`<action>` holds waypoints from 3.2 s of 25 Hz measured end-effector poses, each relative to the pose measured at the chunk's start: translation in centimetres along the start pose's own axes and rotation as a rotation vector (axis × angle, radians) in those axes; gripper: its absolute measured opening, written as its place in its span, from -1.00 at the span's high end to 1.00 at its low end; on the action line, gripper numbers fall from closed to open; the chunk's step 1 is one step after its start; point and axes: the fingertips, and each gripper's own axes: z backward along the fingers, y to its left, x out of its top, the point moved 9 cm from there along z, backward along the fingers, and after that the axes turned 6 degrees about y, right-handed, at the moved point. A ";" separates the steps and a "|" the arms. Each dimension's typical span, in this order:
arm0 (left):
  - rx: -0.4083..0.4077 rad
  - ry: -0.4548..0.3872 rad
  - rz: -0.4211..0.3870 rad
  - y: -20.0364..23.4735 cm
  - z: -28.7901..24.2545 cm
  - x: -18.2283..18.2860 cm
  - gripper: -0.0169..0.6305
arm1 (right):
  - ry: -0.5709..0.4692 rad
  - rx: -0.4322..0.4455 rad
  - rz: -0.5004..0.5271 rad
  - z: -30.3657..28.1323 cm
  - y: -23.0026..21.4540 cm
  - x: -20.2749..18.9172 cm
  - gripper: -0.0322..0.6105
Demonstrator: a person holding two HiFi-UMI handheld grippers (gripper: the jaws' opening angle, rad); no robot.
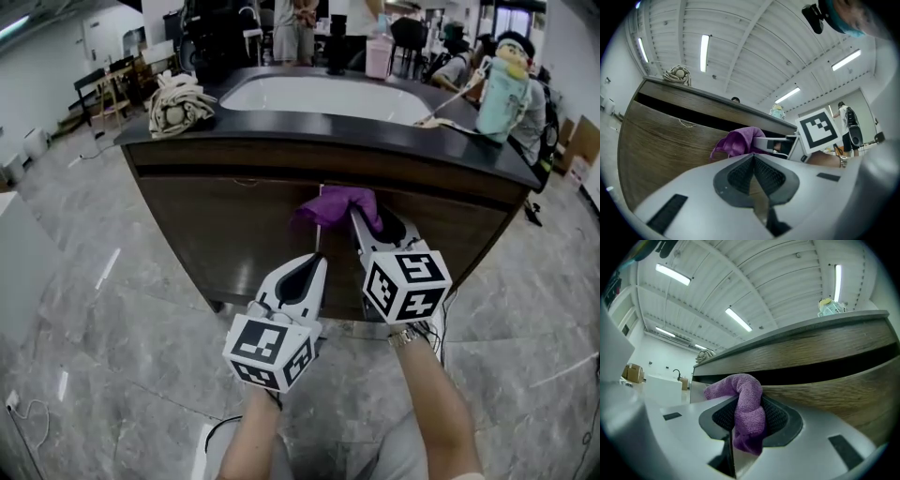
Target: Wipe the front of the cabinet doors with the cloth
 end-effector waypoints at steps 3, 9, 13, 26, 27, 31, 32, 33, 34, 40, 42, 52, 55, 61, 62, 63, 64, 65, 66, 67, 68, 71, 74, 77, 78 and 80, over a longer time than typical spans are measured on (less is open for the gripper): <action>-0.007 0.014 -0.035 -0.4 -0.4 -0.5 0.93 | -0.001 0.005 0.009 -0.4 -0.7 0.0 0.48; -0.008 0.047 -0.062 -0.9 -0.4 -1.2 0.93 | -0.009 0.052 0.001 -0.4 -1.4 0.0 0.52; -0.008 0.064 -0.075 -1.5 -0.3 -1.6 0.93 | -0.027 0.073 -0.017 -0.1 -1.7 -0.3 0.54; -0.068 0.029 -0.084 -3.8 -0.6 -1.2 0.93 | -0.024 -0.186 -0.070 9.1 -12.2 -2.9 0.51; -0.072 0.027 -0.084 -4.0 -0.7 -1.2 0.93 | -0.017 -0.203 -0.066 9.7 -13.0 -2.9 0.51; -0.090 0.021 -0.100 -4.8 -1.1 -1.2 0.93 | -0.009 -0.250 -0.063 12.1 -16.4 -3.0 0.50; -0.092 0.022 -0.101 -4.8 -1.1 -1.2 0.93 | -0.007 -0.252 -0.056 12.6 -17.0 -3.0 0.49; -0.092 0.022 -0.101 -4.7 -1.1 -1.2 0.93 | -0.001 -0.250 -0.046 13.0 -17.5 -3.1 0.49; -0.090 0.022 -0.097 -4.6 -1.0 -1.3 0.93 | 0.007 -0.248 -0.036 13.3 -18.0 -3.0 0.49; -0.063 0.007 -0.076 -3.5 -0.1 -0.7 0.93 | -0.005 -0.393 -0.107 15.3 -19.7 -3.3 0.49; -0.062 0.005 -0.065 -3.2 0.2 -0.5 0.93 | -0.020 -0.389 -0.158 15.1 -18.8 -3.9 0.49; -0.041 -0.012 -0.036 -2.0 1.2 0.1 0.93 | 0.042 -0.091 -0.026 6.9 -5.0 -7.6 0.49; -0.018 -0.014 -0.033 -1.6 1.8 0.4 0.93 | 0.074 -0.067 -0.014 4.0 -1.3 -8.7 0.49; 0.002 -0.007 -0.035 -1.1 2.5 0.2 0.93 | 0.100 -0.072 0.033 -0.4 1.5 -9.5 0.50; 0.001 -0.004 -0.034 -1.2 2.5 0.1 0.93 | 0.099 -0.081 0.021 -0.5 1.3 -9.5 0.50; -0.001 -0.002 -0.035 -1.3 2.4 0.1 0.93 | 0.099 -0.089 0.016 -0.3 1.1 -9.6 0.50; -0.006 -0.001 -0.041 -1.4 2.3 0.0 0.93 | 0.101 -0.102 0.018 0.0 0.8 -9.6 0.50; -0.011 0.001 -0.048 -1.5 2.2 0.0 0.93 | 0.104 -0.119 0.022 0.3 0.3 -9.8 0.50; -0.015 0.004 -0.054 -1.6 2.1 -0.1 0.93 | 0.108 -0.140 0.023 0.8 -0.2 -10.0 0.50; -0.018 0.006 -0.057 -1.7 1.9 -0.2 0.93 | 0.111 -0.160 0.020 1.3 -1.0 -10.2 0.49; -0.020 0.009 -0.057 -1.7 1.7 -0.4 0.93 | 0.115 -0.177 0.016 1.9 -1.8 -10.4 0.49; -0.027 0.018 -0.051 -2.0 1.0 -0.8 0.93 | 0.130 -0.218 0.030 3.7 -4.3 -11.1 0.49; -0.048 0.028 -0.059 -2.7 0.3 -1.2 0.93 | 0.146 -0.276 0.058 5.6 -6.6 -11.7 0.49; -0.072 0.034 -0.070 -3.6 -0.3 -1.5 0.93 | 0.149 -0.317 0.051 7.4 -9.2 -12.1 0.49; -0.079 0.038 -0.072 -3.8 -0.5 -1.6 0.93 | 0.152 -0.327 0.052 8.0 -10.0 -12.2 0.49; -0.088 0.047 -0.075 -4.2 -0.7 -1.9 0.93 | 0.158 -0.347 0.042 9.1 -11.4 -12.3 0.49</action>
